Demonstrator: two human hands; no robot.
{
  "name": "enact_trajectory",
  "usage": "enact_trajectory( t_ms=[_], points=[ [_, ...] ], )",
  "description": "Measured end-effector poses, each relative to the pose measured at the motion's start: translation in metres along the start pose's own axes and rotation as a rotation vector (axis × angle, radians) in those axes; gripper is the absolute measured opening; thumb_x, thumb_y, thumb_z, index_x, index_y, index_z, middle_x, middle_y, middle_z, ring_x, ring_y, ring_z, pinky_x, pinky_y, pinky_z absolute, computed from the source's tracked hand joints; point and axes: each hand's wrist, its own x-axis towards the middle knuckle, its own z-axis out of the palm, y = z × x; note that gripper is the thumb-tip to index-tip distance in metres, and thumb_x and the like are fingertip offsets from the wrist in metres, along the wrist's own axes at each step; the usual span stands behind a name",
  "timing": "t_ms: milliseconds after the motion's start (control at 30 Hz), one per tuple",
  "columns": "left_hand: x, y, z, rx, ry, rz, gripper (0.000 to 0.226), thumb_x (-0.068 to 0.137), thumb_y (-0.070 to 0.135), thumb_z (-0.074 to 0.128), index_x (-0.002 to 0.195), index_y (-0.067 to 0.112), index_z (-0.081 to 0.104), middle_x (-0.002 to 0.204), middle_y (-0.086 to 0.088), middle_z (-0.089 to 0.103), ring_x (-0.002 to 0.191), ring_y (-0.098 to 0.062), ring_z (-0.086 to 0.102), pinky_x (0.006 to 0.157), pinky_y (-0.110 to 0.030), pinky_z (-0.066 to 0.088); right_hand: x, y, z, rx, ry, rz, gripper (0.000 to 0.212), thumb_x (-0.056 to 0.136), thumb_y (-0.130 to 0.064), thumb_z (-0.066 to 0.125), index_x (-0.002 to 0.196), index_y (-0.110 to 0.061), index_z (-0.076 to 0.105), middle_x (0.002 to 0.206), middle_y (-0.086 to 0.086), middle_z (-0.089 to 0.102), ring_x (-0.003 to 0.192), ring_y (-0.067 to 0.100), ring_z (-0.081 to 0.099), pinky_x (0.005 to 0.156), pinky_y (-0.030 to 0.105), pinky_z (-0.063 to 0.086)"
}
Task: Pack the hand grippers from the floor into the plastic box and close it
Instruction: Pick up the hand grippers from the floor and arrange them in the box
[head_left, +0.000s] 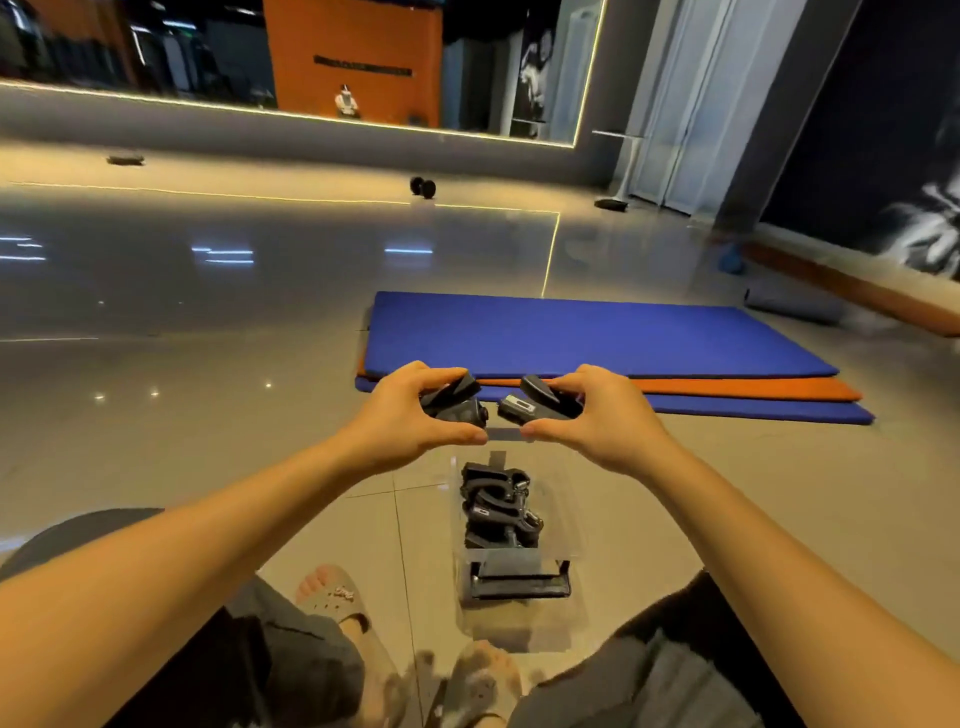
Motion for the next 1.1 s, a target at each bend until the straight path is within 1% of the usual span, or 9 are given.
enact_trajectory(
  t_ms=[200, 300, 367, 467, 567, 633, 733, 933, 1100],
  points=[
    [0.072, -0.020, 0.042, 0.002, -0.170, -0.024, 0.078, 0.065, 0.050, 0.088, 0.134, 0.028, 0.061, 0.117, 0.011, 0.060, 0.112, -0.011, 0.057, 0.097, -0.034, 0.049, 0.010, 0.056, 0.021, -0.038, -0.007, 0.126, 0.048, 0.069, -0.069, 0.076, 0.100, -0.033, 0.073, 0.081, -0.017, 0.057, 0.074, 0.007, 0.056, 0.059, 0.027, 0.050],
    [0.097, -0.042, 0.068, 0.016, -0.290, -0.027, 0.075, 0.071, 0.039, 0.089, 0.137, 0.025, 0.058, 0.111, 0.022, 0.055, 0.105, -0.001, 0.055, 0.097, -0.029, 0.048, 0.016, 0.082, 0.049, -0.032, -0.009, 0.157, 0.051, 0.071, -0.067, 0.077, 0.109, -0.033, 0.071, 0.086, -0.019, 0.053, 0.077, 0.006, 0.053, 0.059, 0.022, 0.043],
    [0.108, -0.062, 0.085, 0.028, -0.360, -0.038, 0.076, 0.073, 0.036, 0.088, 0.140, 0.024, 0.055, 0.117, 0.018, 0.055, 0.108, -0.003, 0.054, 0.099, -0.029, 0.046, 0.019, 0.101, 0.067, -0.013, -0.012, 0.185, 0.055, 0.072, -0.067, 0.076, 0.115, -0.033, 0.070, 0.090, -0.019, 0.052, 0.079, 0.006, 0.053, 0.062, 0.022, 0.047],
    [0.120, -0.093, 0.111, 0.086, -0.423, -0.070, 0.082, 0.072, 0.042, 0.087, 0.144, 0.028, 0.051, 0.129, 0.009, 0.054, 0.119, -0.010, 0.050, 0.095, -0.026, 0.044, 0.026, 0.123, 0.089, 0.016, -0.022, 0.218, 0.061, 0.071, -0.069, 0.074, 0.119, -0.032, 0.069, 0.092, -0.018, 0.053, 0.082, 0.006, 0.054, 0.069, 0.029, 0.055],
    [0.129, -0.118, 0.134, 0.159, -0.473, -0.066, 0.086, 0.069, 0.048, 0.087, 0.144, 0.032, 0.050, 0.125, 0.013, 0.052, 0.117, -0.009, 0.050, 0.089, -0.021, 0.044, 0.039, 0.139, 0.104, -0.001, -0.012, 0.225, 0.064, 0.069, -0.074, 0.068, 0.117, -0.032, 0.068, 0.090, -0.017, 0.051, 0.084, 0.006, 0.051, 0.070, 0.030, 0.053],
    [0.134, -0.133, 0.146, 0.172, -0.488, -0.056, 0.088, 0.067, 0.052, 0.087, 0.145, 0.033, 0.050, 0.122, 0.014, 0.051, 0.116, -0.009, 0.052, 0.094, -0.026, 0.050, 0.048, 0.149, 0.112, -0.016, -0.018, 0.226, 0.066, 0.068, -0.077, 0.064, 0.116, -0.032, 0.068, 0.089, -0.017, 0.050, 0.085, 0.006, 0.049, 0.068, 0.028, 0.049],
    [0.138, -0.155, 0.161, 0.225, -0.503, -0.030, 0.088, 0.068, 0.058, 0.083, 0.146, 0.037, 0.047, 0.122, 0.016, 0.049, 0.114, -0.007, 0.049, 0.098, -0.035, 0.051, 0.061, 0.167, 0.123, -0.026, -0.039, 0.239, 0.063, 0.072, -0.073, 0.068, 0.118, -0.030, 0.067, 0.090, -0.016, 0.048, 0.087, 0.007, 0.048, 0.068, 0.028, 0.046],
    [0.139, -0.191, 0.186, 0.425, -0.522, 0.155, 0.086, 0.073, 0.066, 0.073, 0.149, 0.043, 0.040, 0.123, 0.017, 0.044, 0.115, -0.006, 0.034, 0.108, -0.031, 0.032, 0.083, 0.194, 0.150, -0.046, -0.129, 0.261, 0.064, 0.077, -0.067, 0.071, 0.126, -0.026, 0.065, 0.096, -0.009, 0.052, 0.095, 0.014, 0.049, 0.077, 0.036, 0.049],
    [0.146, -0.214, 0.193, 0.472, -0.579, 0.212, 0.083, 0.077, 0.062, 0.072, 0.150, 0.043, 0.037, 0.125, 0.015, 0.045, 0.120, -0.007, 0.035, 0.115, -0.033, 0.020, 0.101, 0.214, 0.170, -0.036, -0.200, 0.257, 0.064, 0.079, -0.063, 0.072, 0.131, -0.026, 0.062, 0.102, -0.008, 0.054, 0.099, 0.016, 0.049, 0.083, 0.038, 0.049]
  ],
)
